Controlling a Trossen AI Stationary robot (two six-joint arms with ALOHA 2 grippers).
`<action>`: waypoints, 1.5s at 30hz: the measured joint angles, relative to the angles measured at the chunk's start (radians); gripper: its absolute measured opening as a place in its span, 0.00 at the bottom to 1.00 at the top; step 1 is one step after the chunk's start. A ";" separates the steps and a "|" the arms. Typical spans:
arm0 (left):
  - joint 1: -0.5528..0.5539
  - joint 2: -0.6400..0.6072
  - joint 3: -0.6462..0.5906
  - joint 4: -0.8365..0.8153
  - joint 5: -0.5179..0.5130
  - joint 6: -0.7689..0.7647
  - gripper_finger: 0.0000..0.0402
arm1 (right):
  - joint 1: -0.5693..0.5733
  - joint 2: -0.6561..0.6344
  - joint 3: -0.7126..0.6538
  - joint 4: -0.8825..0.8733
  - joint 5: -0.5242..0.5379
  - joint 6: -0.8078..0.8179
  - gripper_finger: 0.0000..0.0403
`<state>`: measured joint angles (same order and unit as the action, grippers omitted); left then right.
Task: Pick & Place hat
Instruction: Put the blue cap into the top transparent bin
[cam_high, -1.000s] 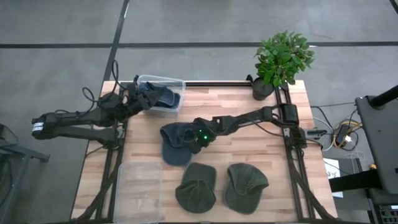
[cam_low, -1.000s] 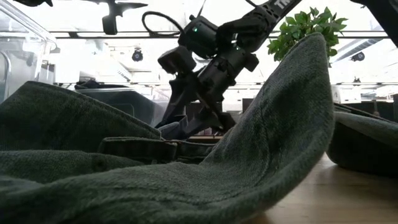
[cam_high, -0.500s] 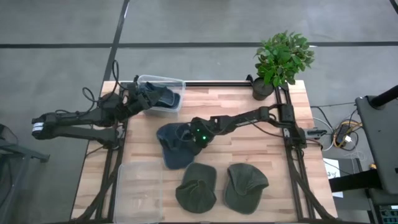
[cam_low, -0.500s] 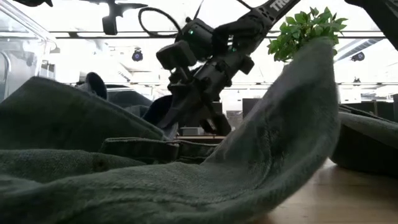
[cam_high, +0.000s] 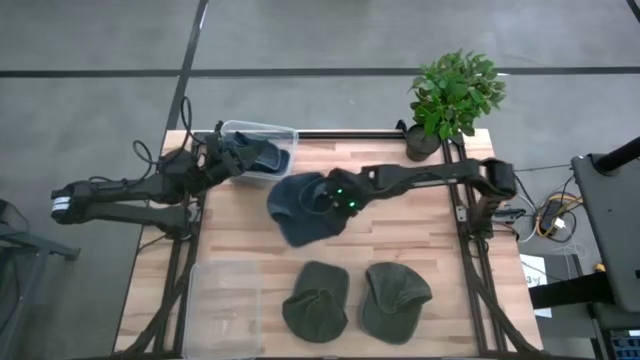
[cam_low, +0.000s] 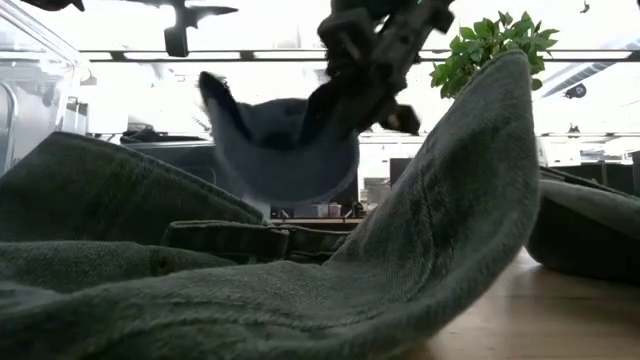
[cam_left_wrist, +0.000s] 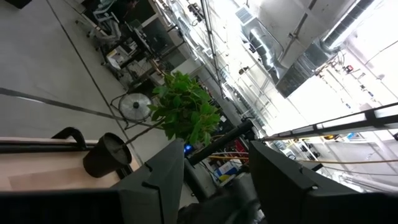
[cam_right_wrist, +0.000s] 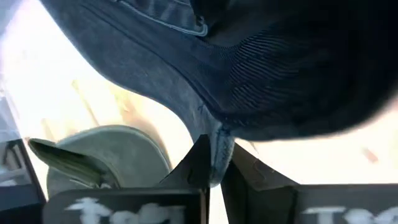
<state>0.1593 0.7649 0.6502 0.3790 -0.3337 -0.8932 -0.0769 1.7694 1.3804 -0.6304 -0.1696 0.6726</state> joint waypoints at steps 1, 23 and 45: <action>0.000 0.000 0.000 -0.005 0.000 0.000 0.43 | 0.001 -0.025 0.000 -0.025 0.017 0.000 0.03; 0.000 0.034 -0.001 -0.101 0.091 0.172 0.43 | -0.102 -0.373 0.062 -0.119 0.424 0.001 0.03; 0.000 0.129 -0.001 -0.102 0.071 0.135 0.42 | -0.101 -0.083 0.521 -0.369 0.270 -0.123 0.03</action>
<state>0.1593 0.8941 0.6495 0.2768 -0.2626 -0.7582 -0.1783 1.6867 1.9013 -0.9997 0.1001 0.5495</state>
